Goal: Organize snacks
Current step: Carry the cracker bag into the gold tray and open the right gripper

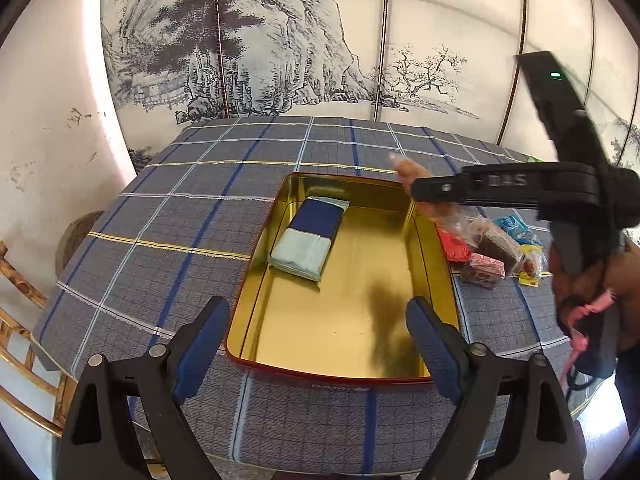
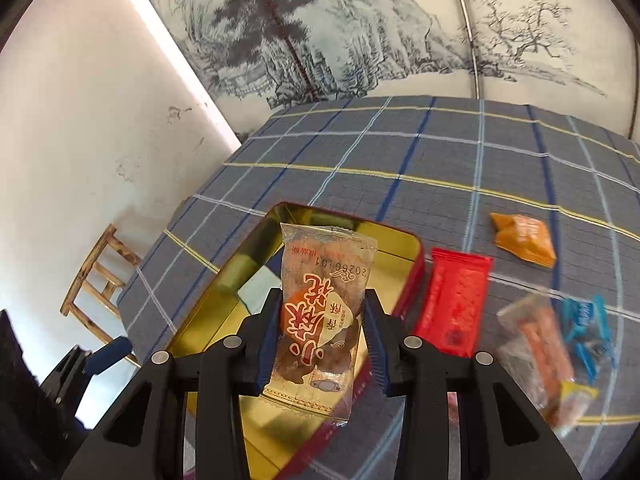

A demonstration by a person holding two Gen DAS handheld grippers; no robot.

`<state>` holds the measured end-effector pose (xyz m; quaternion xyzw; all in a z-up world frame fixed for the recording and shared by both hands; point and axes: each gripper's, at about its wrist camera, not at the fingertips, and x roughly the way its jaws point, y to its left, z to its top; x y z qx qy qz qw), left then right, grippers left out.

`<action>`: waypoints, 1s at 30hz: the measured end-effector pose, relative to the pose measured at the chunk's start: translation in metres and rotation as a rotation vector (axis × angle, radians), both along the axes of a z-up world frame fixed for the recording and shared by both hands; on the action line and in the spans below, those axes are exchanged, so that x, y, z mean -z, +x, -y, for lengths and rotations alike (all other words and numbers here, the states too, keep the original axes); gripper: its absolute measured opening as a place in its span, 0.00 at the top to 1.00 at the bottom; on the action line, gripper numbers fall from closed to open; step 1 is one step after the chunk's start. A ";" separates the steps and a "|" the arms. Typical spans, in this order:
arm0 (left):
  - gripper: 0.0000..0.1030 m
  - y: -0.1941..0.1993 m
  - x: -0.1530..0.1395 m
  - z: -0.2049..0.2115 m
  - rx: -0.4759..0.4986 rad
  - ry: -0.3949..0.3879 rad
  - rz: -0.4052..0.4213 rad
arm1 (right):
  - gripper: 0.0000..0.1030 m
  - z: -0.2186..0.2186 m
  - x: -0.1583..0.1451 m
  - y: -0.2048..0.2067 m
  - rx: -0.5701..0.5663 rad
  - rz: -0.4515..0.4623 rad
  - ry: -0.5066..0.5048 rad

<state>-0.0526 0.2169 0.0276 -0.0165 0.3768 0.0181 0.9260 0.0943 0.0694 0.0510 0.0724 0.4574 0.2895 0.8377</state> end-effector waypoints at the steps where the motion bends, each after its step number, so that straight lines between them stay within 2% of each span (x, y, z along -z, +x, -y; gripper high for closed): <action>1: 0.08 0.000 0.001 -0.001 -0.004 0.009 -0.003 | 0.61 -0.005 0.005 0.004 -0.002 -0.010 -0.005; 7: 0.02 0.000 0.003 -0.002 0.002 0.042 -0.003 | 0.61 -0.019 0.023 0.027 0.004 -0.050 -0.026; 10: 0.01 0.000 0.004 -0.004 0.014 0.034 -0.006 | 0.61 -0.025 0.029 0.035 0.005 -0.061 -0.041; 15: 0.01 0.008 0.010 -0.010 0.032 -0.015 -0.063 | 0.61 -0.032 0.035 0.042 0.009 -0.068 -0.058; 23: 0.01 0.003 0.010 -0.015 -0.022 0.028 -0.018 | 0.61 -0.035 0.040 0.045 0.018 -0.074 -0.074; 30: 0.01 0.007 0.012 -0.018 -0.040 0.031 -0.036 | 0.61 -0.036 0.043 0.047 0.026 -0.078 -0.079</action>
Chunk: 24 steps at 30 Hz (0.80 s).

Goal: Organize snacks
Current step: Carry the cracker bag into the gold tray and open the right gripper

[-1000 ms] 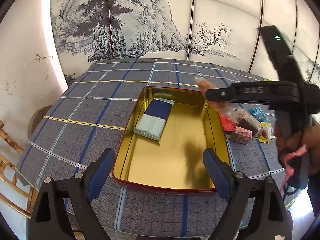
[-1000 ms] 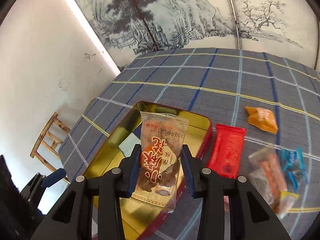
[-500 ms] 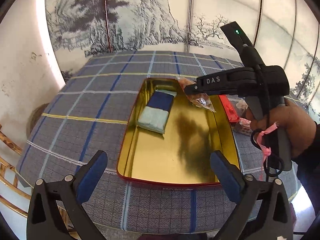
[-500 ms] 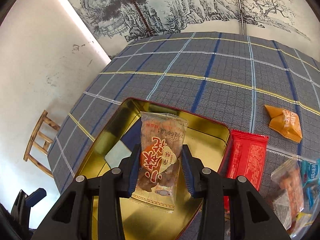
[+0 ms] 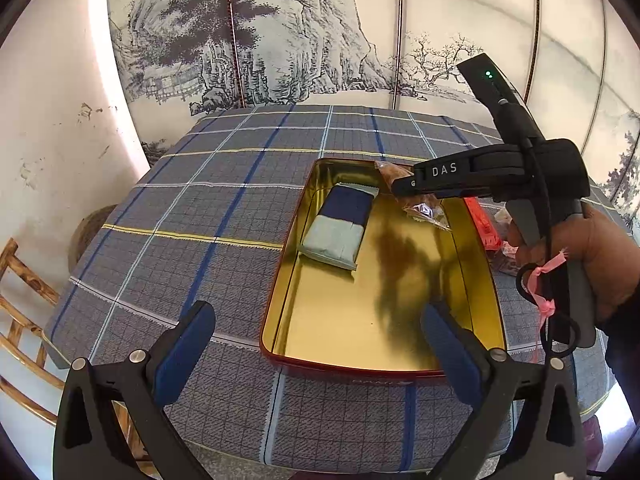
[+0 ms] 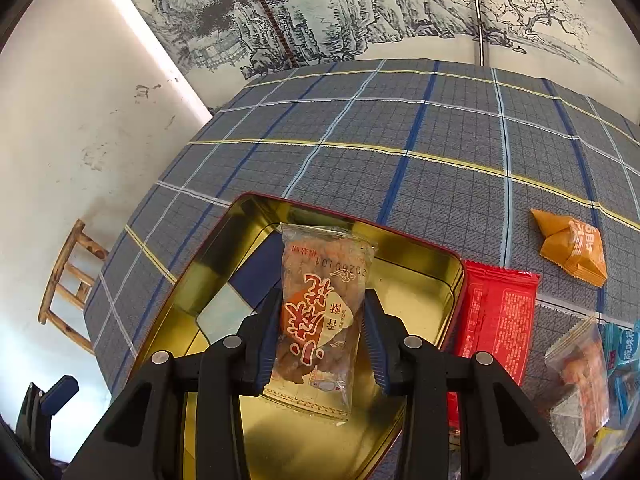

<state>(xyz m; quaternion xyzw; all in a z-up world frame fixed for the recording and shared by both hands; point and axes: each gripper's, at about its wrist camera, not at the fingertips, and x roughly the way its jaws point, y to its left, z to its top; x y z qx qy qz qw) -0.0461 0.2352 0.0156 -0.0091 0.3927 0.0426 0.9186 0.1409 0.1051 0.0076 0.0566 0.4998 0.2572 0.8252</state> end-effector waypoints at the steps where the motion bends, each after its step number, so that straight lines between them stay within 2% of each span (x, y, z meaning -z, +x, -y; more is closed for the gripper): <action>1: 0.01 0.000 0.000 -0.001 -0.003 0.000 -0.001 | 0.61 0.000 0.000 0.000 0.000 -0.001 0.001; 10: 0.01 -0.001 0.001 -0.001 -0.003 0.001 -0.001 | 0.61 0.000 0.002 0.001 0.002 -0.011 0.005; 16: 0.01 -0.001 0.002 -0.003 -0.006 -0.001 -0.008 | 0.60 0.004 -0.002 -0.001 0.001 -0.007 0.050; 22: 0.01 0.001 0.002 -0.003 -0.012 -0.003 -0.016 | 0.60 0.038 -0.020 -0.011 0.037 0.047 0.159; 24: 0.01 0.000 0.000 -0.004 -0.012 -0.004 -0.007 | 0.59 0.059 -0.026 -0.018 0.056 0.078 0.150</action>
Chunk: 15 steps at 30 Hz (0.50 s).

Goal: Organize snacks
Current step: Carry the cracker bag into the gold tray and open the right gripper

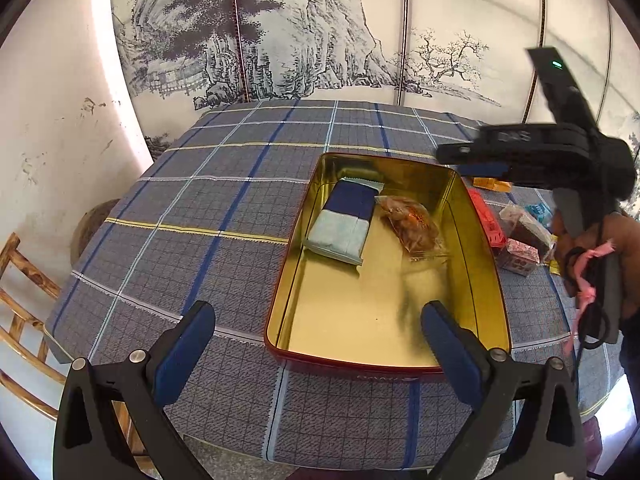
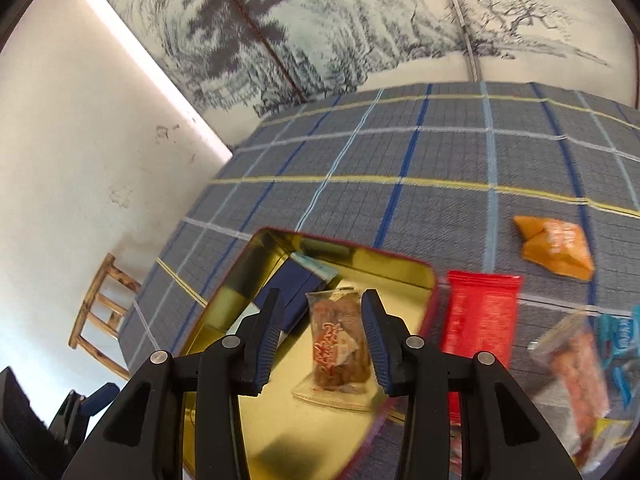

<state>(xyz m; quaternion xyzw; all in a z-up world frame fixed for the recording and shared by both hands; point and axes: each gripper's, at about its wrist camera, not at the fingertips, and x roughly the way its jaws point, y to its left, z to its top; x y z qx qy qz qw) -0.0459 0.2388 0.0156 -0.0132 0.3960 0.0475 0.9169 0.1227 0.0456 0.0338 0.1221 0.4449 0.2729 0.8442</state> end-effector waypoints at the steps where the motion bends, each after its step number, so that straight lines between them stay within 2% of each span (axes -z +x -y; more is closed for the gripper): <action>1: 0.01 -0.001 -0.002 -0.001 0.001 0.000 0.008 | 0.59 0.008 -0.002 -0.003 0.005 0.006 -0.026; 3: 0.01 -0.003 -0.004 -0.001 0.008 -0.006 0.022 | 0.59 0.028 -0.001 -0.007 0.001 0.007 -0.099; 7: 0.01 -0.003 -0.004 0.006 0.030 -0.027 0.030 | 0.59 0.055 0.006 -0.008 -0.010 -0.046 -0.157; 11: 0.01 0.000 0.000 0.019 0.060 -0.013 -0.006 | 0.59 0.046 0.017 -0.009 -0.055 -0.054 -0.212; 15: 0.01 -0.002 -0.002 0.023 0.064 0.012 0.002 | 0.59 0.033 0.030 0.002 -0.051 -0.060 -0.270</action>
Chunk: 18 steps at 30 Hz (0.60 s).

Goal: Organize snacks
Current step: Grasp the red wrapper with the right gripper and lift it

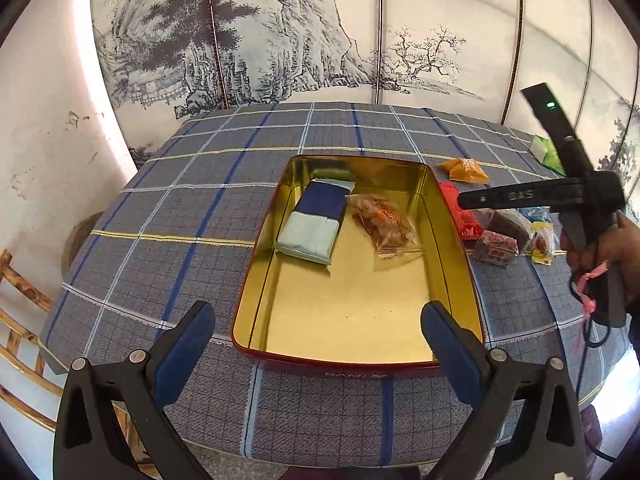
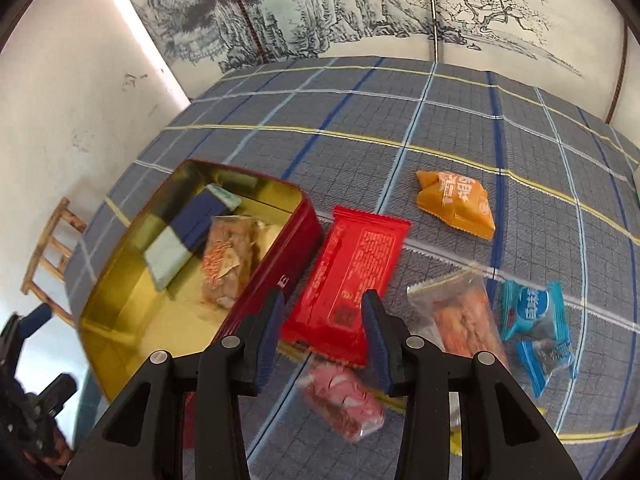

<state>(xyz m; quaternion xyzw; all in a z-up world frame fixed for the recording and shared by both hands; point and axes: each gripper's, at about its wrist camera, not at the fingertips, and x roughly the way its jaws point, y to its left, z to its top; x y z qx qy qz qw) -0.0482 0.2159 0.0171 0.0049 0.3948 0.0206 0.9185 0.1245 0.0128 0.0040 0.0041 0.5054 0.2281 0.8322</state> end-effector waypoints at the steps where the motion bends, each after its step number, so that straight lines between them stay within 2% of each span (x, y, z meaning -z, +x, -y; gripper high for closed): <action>1: 0.01 0.000 -0.001 0.000 -0.002 0.000 0.002 | 0.59 -0.002 0.004 0.004 0.004 -0.012 -0.017; 4: 0.01 0.001 0.000 -0.005 -0.015 -0.009 0.002 | 0.56 -0.002 0.015 0.012 0.027 -0.046 -0.038; 7: 0.01 0.005 0.004 -0.007 -0.020 -0.022 -0.017 | 0.42 0.000 0.019 0.018 0.045 -0.050 -0.037; 9: 0.01 0.007 0.007 -0.006 -0.016 -0.021 -0.028 | 0.38 0.000 0.021 0.022 0.056 -0.043 -0.052; 13: 0.01 0.008 0.010 -0.003 -0.008 -0.008 -0.030 | 0.38 -0.009 0.027 0.027 0.031 -0.033 -0.114; 18: 0.01 0.011 0.013 -0.006 -0.016 -0.022 -0.047 | 0.39 -0.008 0.030 0.035 0.039 -0.056 -0.092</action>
